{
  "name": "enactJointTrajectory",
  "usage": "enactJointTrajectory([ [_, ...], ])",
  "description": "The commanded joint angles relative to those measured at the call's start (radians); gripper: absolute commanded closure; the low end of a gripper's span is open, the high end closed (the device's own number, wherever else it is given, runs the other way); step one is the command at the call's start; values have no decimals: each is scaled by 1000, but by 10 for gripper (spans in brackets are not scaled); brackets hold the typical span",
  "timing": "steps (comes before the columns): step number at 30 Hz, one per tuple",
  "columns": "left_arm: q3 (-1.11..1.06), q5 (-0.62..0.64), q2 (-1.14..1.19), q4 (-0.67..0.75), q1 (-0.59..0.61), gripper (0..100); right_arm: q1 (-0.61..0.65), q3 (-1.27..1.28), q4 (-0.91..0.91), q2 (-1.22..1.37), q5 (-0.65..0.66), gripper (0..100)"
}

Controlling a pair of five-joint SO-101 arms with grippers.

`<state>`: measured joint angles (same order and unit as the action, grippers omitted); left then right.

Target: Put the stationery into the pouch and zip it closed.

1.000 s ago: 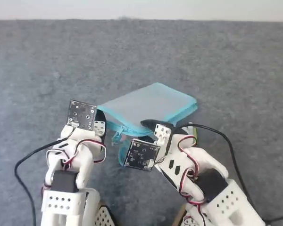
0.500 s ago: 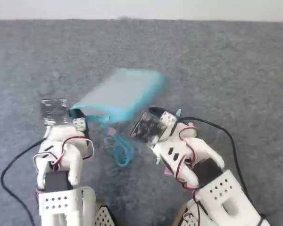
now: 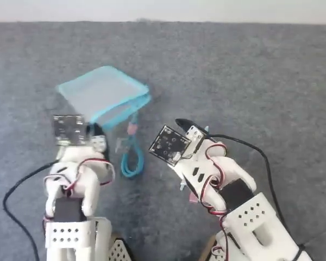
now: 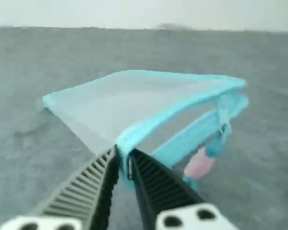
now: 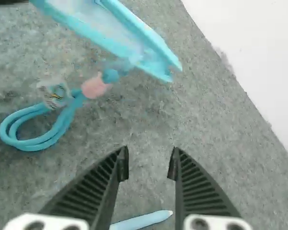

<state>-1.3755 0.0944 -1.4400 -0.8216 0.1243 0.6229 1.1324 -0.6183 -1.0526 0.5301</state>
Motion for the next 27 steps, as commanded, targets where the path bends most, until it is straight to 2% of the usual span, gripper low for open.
enactJointTrajectory([
  [1,35,-52,-21,-46,-129,991,-27,-11,-5,5,-66,856],
  [5,82,-60,-21,-104,-166,991,-71,-11,-7,5,-77,856],
  [10,120,-60,-20,-135,-201,991,-199,-3,-47,-5,-83,866],
  [14,107,-57,-20,-123,-198,990,-297,-5,-91,4,-84,998],
  [19,79,-52,-20,-91,-199,990,-351,-71,-314,53,-221,889],
  [22,65,-25,-20,-64,-190,990,-381,-157,-438,145,-242,865],
  [27,48,-18,-20,-58,-189,990,-395,-175,-461,344,-249,865],
])
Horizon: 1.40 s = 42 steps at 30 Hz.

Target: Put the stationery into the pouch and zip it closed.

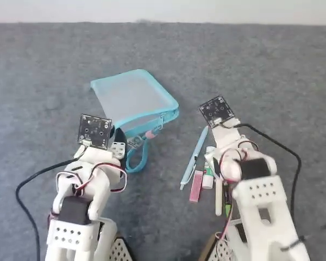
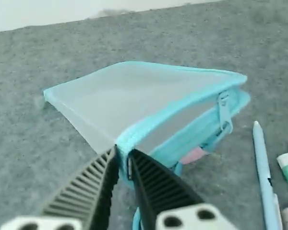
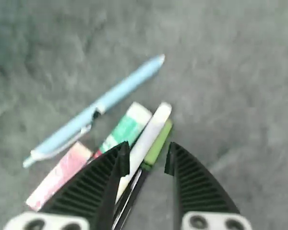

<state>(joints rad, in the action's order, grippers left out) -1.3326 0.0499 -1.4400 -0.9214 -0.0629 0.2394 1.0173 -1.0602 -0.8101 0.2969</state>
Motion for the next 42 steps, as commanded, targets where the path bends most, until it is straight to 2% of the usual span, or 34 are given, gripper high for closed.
enactJointTrajectory([
  [1,5,26,-20,41,-2,990,-12,-58,-22,139,-15,865],
  [7,5,25,-20,41,-2,990,-25,-60,-81,275,-28,864],
  [11,5,25,-20,41,-2,990,-114,-58,-88,277,-28,864],
  [14,5,25,-20,43,-2,989,-120,-29,-116,288,-28,861],
  [31,5,25,-20,43,-2,989,-122,147,28,289,-28,867],
  [33,5,25,-20,43,-2,989,-127,144,31,288,-26,898],
  [36,5,25,-20,43,-2,989,-127,110,64,288,-26,998],
  [42,5,25,-20,43,2,989,-128,-52,67,289,-28,992],
])
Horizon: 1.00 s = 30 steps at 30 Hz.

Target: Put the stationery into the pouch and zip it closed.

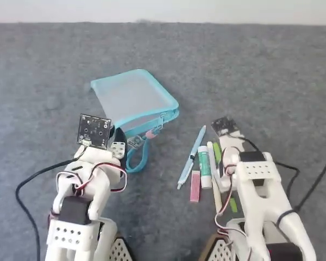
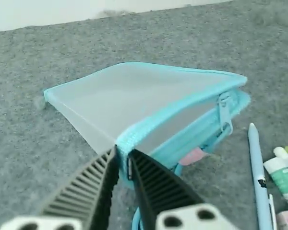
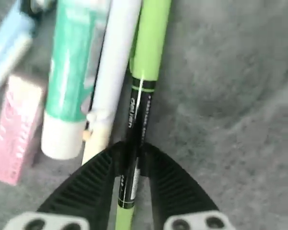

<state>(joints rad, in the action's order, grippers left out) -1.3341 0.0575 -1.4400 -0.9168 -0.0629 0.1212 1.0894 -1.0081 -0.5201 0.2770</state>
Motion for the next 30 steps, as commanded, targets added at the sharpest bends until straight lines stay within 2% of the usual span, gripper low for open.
enactJointTrajectory([
  [1,7,17,-20,38,17,989,-10,-157,15,1,-8,992],
  [6,7,17,-20,38,91,989,-12,-288,13,62,-9,992],
  [15,7,17,-20,38,95,989,-13,-493,10,456,-14,988],
  [17,7,17,-20,38,95,989,-13,-494,10,467,-14,961],
  [22,7,17,-20,38,95,989,-31,-483,-8,464,-12,795],
  [30,7,-5,-20,38,94,989,-28,-427,-79,401,-8,790],
])
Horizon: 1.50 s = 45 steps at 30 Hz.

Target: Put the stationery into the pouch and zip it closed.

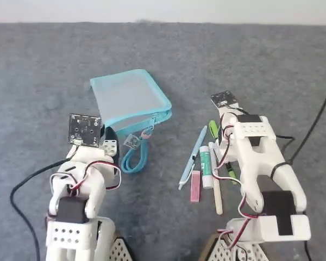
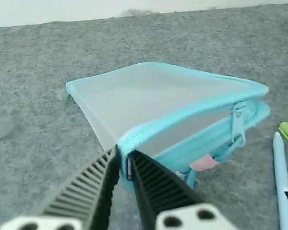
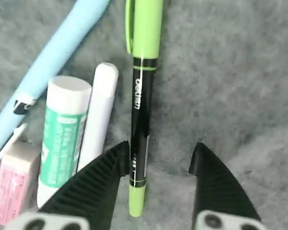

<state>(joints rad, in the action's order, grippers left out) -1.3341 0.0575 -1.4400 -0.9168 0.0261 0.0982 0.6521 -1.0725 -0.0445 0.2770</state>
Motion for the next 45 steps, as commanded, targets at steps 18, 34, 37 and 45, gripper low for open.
enactJointTrajectory([
  [18,5,-5,-20,38,6,989,-61,86,-61,-283,-17,991],
  [34,-44,-5,-20,114,0,989,380,-216,-648,-742,48,992],
  [37,-48,-5,-20,114,0,989,521,-298,-687,-694,14,992],
  [45,-53,-5,-20,115,0,989,631,-460,-677,-381,-8,992],
])
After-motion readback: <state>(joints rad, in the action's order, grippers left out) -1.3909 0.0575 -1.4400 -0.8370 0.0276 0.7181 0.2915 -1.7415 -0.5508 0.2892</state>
